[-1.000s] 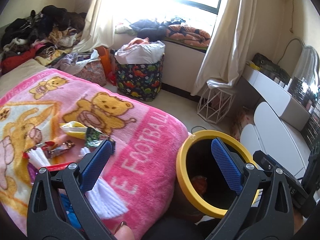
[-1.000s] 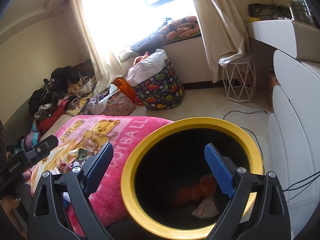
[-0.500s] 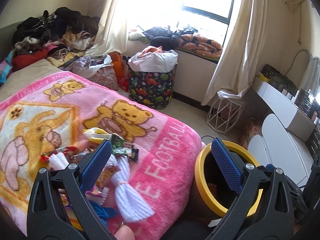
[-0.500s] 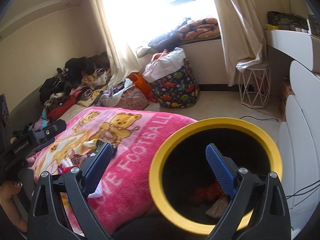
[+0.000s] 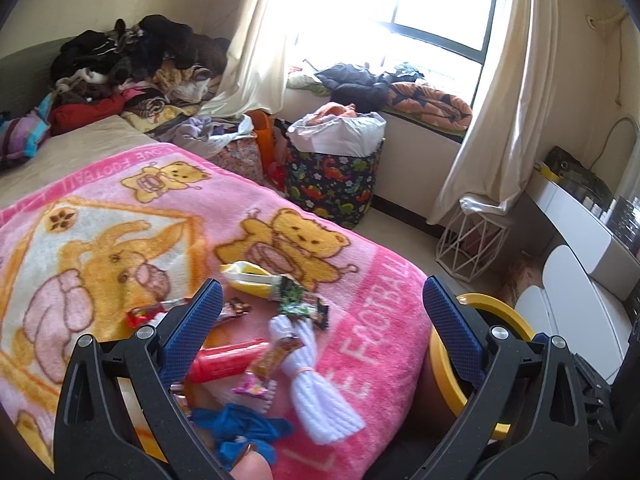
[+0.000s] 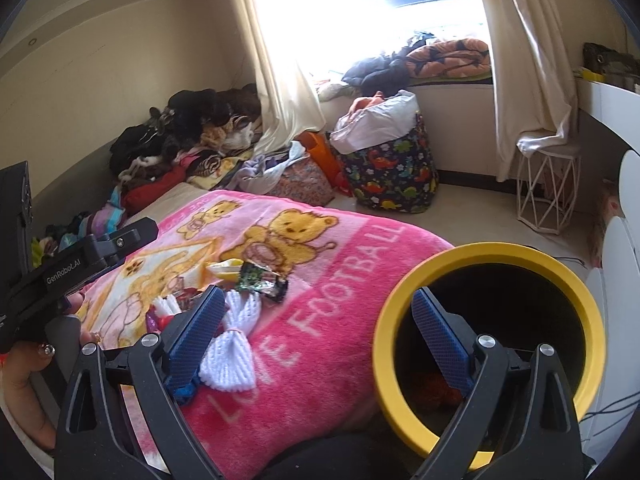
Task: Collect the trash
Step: 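Move both tools back over the trash on the blanket, then grasp the purple snack wrapper with the left tool while the right tool grasps a wrapper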
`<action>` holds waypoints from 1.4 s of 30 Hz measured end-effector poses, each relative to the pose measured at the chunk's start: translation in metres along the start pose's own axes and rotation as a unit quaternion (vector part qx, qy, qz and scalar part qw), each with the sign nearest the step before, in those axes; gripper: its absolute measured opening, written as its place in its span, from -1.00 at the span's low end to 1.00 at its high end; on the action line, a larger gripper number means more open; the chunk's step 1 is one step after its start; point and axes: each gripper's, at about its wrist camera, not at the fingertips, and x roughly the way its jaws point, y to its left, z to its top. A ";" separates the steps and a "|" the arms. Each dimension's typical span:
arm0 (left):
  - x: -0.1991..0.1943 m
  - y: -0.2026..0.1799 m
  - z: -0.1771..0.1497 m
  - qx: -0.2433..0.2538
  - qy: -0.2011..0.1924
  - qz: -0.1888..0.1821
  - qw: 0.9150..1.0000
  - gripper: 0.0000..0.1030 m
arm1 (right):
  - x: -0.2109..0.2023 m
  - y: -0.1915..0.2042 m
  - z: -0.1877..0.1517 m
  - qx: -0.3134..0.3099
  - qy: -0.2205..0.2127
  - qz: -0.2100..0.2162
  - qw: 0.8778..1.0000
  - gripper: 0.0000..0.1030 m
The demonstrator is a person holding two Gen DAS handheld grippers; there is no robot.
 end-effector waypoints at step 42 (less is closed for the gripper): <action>0.005 0.131 -0.064 -0.068 0.083 0.053 0.993 0.73 | 0.120 0.106 -0.009 -0.066 0.109 0.072 0.989 0.69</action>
